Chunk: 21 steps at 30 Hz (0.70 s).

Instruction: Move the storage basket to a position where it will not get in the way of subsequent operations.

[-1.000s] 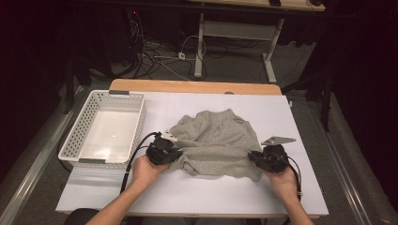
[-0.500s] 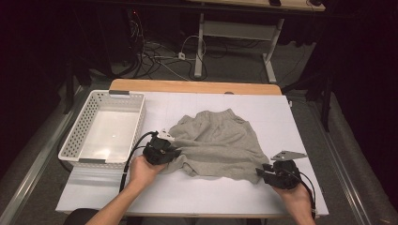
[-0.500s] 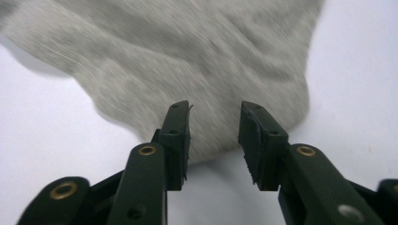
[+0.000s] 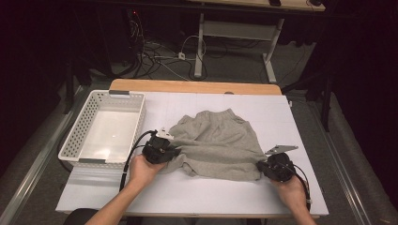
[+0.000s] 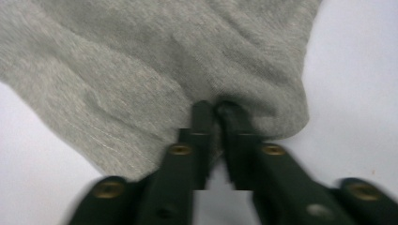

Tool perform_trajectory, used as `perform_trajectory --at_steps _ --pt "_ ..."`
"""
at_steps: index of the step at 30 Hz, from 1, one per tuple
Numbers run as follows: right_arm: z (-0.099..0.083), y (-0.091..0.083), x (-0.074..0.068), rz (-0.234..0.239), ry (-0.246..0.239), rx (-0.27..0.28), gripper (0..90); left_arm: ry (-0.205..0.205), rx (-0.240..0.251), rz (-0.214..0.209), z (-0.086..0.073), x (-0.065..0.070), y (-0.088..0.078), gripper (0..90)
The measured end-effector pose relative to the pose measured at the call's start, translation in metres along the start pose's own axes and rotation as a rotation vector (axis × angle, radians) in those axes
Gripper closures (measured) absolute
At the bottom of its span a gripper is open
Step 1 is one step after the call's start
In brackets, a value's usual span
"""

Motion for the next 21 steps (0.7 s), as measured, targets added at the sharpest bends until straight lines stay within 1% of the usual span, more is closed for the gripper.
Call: perform_trajectory --at_steps 1,3,6,7,9,10,12,13,16,18,21 --pt "0.001 -0.002 -0.001 -0.007 -0.017 0.003 89.0 0.004 0.001 0.003 0.001 0.001 -0.001 80.5" --pt "0.005 -0.01 -0.001 -0.015 -0.027 0.041 89.3 0.014 0.011 0.009 0.004 0.002 -0.005 80.8" --pt "0.011 -0.023 0.003 -0.015 -0.011 0.101 89.4 0.033 0.026 0.023 0.01 0.003 -0.012 81.0" --pt "0.015 -0.029 0.009 -0.028 0.002 0.131 89.4 0.031 0.041 0.035 0.015 0.002 -0.016 81.0" --pt "0.02 -0.032 0.015 -0.035 0.015 0.147 89.4 0.032 0.041 0.054 0.022 0.001 -0.018 80.9" --pt "0.024 -0.032 0.018 -0.042 0.016 0.152 89.4 0.026 0.045 0.06 0.025 0.001 -0.018 80.9" --pt "0.031 -0.029 0.024 -0.052 0.026 0.156 89.4 0.032 0.037 0.079 0.031 -0.001 -0.017 80.9" --pt "0.034 -0.027 0.027 -0.056 0.029 0.154 89.4 0.028 0.039 0.085 0.034 -0.001 -0.015 80.9" --pt "0.041 -0.017 0.036 -0.076 0.044 0.139 89.4 0.03 0.02 0.121 0.04 -0.005 -0.008 80.8" --pt "0.042 -0.008 0.041 -0.095 0.045 0.124 89.4 0.028 0.006 0.14 0.042 -0.008 -0.002 80.8" --pt "0.042 0.003 0.048 -0.114 0.059 0.107 89.3 0.027 -0.013 0.166 0.043 -0.011 0.006 80.8"
Point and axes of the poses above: each handheld gripper's, and its own axes: y roughly forward along the jaws, z roughly out of its top, x roughly to its right, the point moved 1 cm from there along y, roughly forward along the jaws, and after that the axes turned 9 degrees about x, right-handed, at the moved point
